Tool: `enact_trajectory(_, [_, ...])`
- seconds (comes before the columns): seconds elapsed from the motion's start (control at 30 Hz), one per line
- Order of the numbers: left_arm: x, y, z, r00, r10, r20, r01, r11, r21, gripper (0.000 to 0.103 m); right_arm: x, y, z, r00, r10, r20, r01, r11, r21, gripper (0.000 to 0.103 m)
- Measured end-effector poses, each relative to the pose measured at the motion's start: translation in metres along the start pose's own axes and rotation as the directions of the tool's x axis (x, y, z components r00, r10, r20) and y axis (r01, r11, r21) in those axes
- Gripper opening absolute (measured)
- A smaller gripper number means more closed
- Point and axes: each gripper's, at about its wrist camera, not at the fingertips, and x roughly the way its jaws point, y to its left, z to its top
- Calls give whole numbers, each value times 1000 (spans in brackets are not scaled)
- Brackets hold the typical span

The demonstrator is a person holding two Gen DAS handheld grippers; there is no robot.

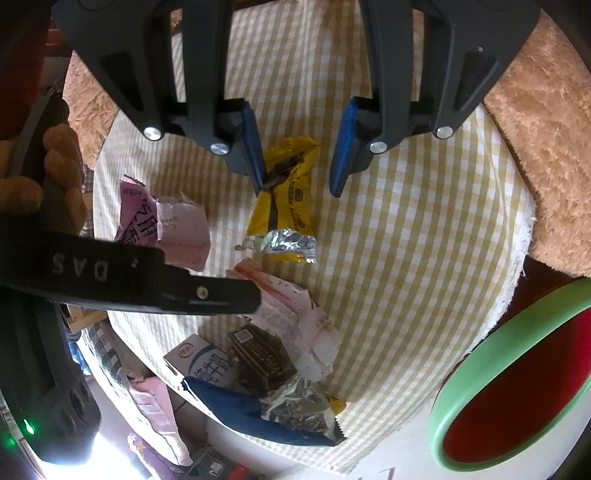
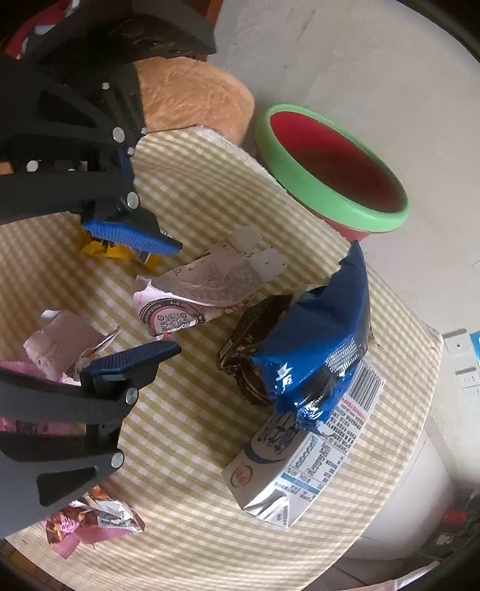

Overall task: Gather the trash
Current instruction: 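Grasp the white paper wrapper on the table with the right gripper, then carry the yellow wrapper over the bucket and open the left gripper while the right drops the white paper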

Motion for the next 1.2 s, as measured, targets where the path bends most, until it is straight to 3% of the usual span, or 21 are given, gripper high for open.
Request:
enact_trajectory(0.13, [1, -7, 1, 1000, 1, 4, -1, 1000, 26, 33, 5, -2, 0, 1000, -20, -7, 20, 1000, 13, 48])
enact_trajectory(0.23, [5, -10, 0, 1000, 0, -5, 0, 999, 34, 32, 10, -5, -1, 1000, -9, -11, 10, 1000, 28, 31])
enact_trajectory(0.37, [10, -11, 2, 1000, -12, -22, 12, 1000, 22, 20, 10, 5, -6, 1000, -14, 5, 14, 1000, -4, 29])
enact_trajectory(0.53, [3, -6, 5, 1000, -14, 14, 14, 1000, -3, 18, -15, 17, -14, 994, -9, 113, 8, 1000, 13, 28])
enact_trajectory(0.73, [-27, 7, 16, 992, 10, 123, -6, 999, -35, 18, -66, 22, -30, 962, -27, 273, -4, 994, 112, 29])
enact_trajectory(0.93, [-74, 13, 33, 961, 95, 260, -87, 995, -43, 18, -92, 42, -40, 927, -107, 359, 75, 992, 102, 29])
enact_trajectory(1.2, [-117, 30, 38, 911, 184, 370, -175, 983, -60, 18, -93, 72, -17, 922, -66, 382, 57, 998, 35, 29])
